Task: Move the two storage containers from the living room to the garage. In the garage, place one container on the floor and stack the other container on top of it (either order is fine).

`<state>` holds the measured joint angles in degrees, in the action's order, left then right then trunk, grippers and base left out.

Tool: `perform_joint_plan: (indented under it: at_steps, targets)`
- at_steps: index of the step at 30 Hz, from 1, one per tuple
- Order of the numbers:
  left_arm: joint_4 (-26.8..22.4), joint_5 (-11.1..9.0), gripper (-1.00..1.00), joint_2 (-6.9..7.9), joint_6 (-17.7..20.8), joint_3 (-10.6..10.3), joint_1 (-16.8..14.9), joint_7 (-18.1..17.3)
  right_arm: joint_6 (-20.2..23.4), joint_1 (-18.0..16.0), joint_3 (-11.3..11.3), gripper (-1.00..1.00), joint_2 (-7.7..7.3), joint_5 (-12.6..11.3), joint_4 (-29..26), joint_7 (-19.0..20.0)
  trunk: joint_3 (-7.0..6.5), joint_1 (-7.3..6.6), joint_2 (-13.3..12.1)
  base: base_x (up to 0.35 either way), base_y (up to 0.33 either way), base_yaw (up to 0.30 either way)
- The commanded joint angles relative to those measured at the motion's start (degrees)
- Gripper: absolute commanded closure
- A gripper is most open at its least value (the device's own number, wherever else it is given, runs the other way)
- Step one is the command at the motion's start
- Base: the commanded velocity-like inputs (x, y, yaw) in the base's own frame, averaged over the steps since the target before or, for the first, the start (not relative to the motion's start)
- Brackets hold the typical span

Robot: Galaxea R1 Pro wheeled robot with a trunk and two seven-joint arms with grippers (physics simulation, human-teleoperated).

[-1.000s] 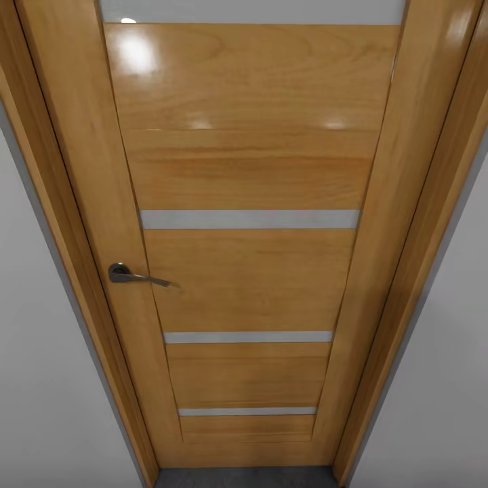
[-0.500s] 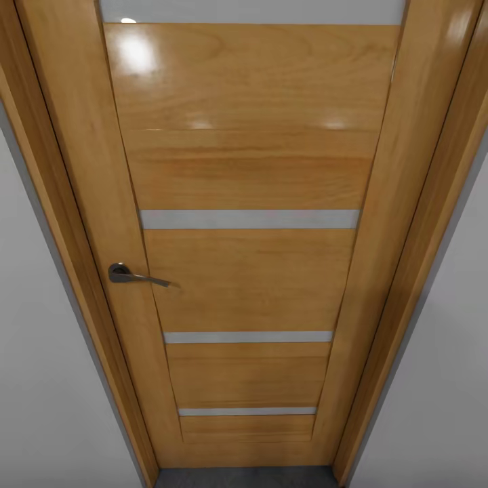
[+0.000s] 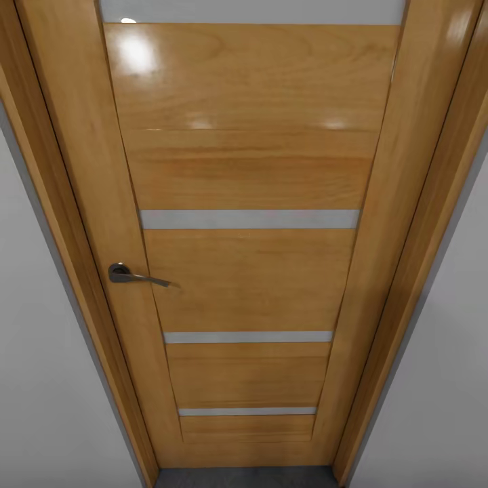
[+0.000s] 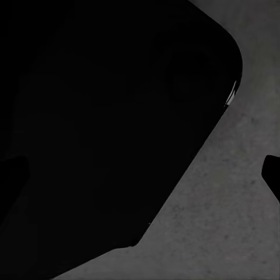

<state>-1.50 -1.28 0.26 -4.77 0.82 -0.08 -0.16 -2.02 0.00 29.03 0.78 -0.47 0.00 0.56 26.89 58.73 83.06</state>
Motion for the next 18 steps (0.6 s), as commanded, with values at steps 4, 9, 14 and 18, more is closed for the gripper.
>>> perform_joint_plan:
  at_steps: [4, 9, 14, 18]
  targets:
    - [0.01, -0.13, -1.00, 0.00, -0.15, 0.06, -0.01, -0.02, -0.11, 0.00, 0.05, -1.00, 0.03, -0.06, 0.00, 0.06, 0.04, 0.00, 0.02, 0.000, 0.000, 0.000]
    - [0.01, -0.13, -1.00, 0.00, -0.15, 0.06, -0.01, -0.02, -0.31, 0.00, 0.00, -1.00, -0.04, -0.01, 0.00, 0.06, 0.04, 0.00, 0.02, 0.000, 0.000, 0.000]
    - [0.01, -0.12, -1.00, 0.00, -0.15, -0.02, -0.01, -0.10, -0.94, -0.03, 0.41, -1.00, -1.80, 0.31, -3.18, 0.06, 0.04, 0.00, 0.02, 0.000, 0.000, 0.000]
    - [0.01, -0.13, -1.00, 0.00, -0.15, -0.06, -0.01, -0.10, -1.04, -0.03, 0.29, -1.00, -5.80, -0.26, -9.54, 2.67, 0.04, 0.00, 0.02, 0.000, 0.000, 0.000]
